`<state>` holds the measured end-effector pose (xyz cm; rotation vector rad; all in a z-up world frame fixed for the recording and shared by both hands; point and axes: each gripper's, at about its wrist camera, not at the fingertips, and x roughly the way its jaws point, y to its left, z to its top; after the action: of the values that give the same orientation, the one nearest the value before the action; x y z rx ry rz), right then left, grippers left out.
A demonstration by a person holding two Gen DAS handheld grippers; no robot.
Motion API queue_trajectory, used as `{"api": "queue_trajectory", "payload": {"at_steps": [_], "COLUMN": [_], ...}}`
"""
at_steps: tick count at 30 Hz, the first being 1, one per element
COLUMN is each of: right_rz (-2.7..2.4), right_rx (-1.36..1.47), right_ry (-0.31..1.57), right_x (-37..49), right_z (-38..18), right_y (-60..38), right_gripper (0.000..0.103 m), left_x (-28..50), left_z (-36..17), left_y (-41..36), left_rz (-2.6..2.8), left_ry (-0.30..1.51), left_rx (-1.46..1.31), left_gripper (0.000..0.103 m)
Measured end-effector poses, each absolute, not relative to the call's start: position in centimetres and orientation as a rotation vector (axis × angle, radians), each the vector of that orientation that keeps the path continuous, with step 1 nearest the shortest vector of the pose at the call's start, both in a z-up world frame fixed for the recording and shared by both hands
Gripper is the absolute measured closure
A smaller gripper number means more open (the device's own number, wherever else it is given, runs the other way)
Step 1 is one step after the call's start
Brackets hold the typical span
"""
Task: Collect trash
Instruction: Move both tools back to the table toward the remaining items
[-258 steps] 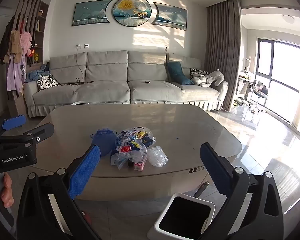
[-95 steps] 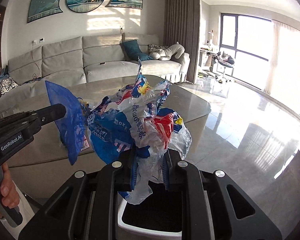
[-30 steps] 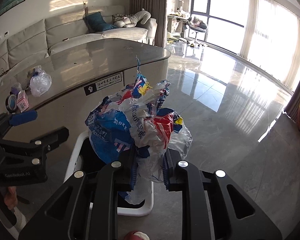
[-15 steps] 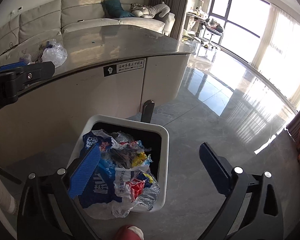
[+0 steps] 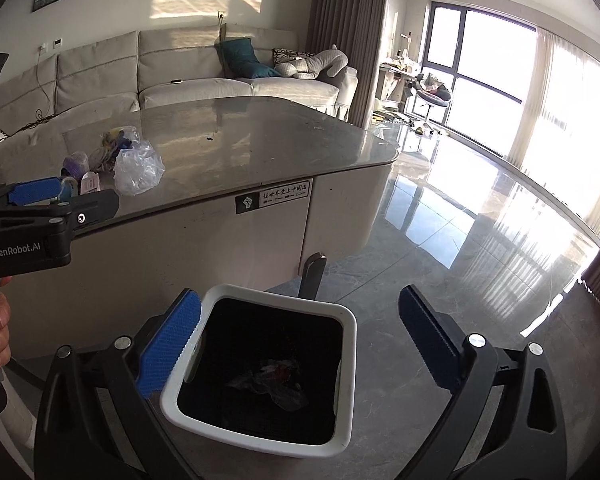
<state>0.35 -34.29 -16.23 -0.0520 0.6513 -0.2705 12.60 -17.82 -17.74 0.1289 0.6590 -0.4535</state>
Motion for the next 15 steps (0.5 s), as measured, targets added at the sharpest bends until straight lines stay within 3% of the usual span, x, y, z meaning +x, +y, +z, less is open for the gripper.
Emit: {"api": "queue_trajectory", "payload": {"at_steps": [15], "right_rz": [-0.108], "right_rx": [-0.064], "right_ry": [0.562], "right_x": [5.7], "right_z": [-13.0], "right_y": [-29.7], "right_gripper": [0.004], "left_x": [16.7], "left_z": [-16.7], "left_y": [-11.0], "left_rz": [-0.241], "left_ry": [0.643], "left_rx": [0.114], "left_gripper": [0.004]}}
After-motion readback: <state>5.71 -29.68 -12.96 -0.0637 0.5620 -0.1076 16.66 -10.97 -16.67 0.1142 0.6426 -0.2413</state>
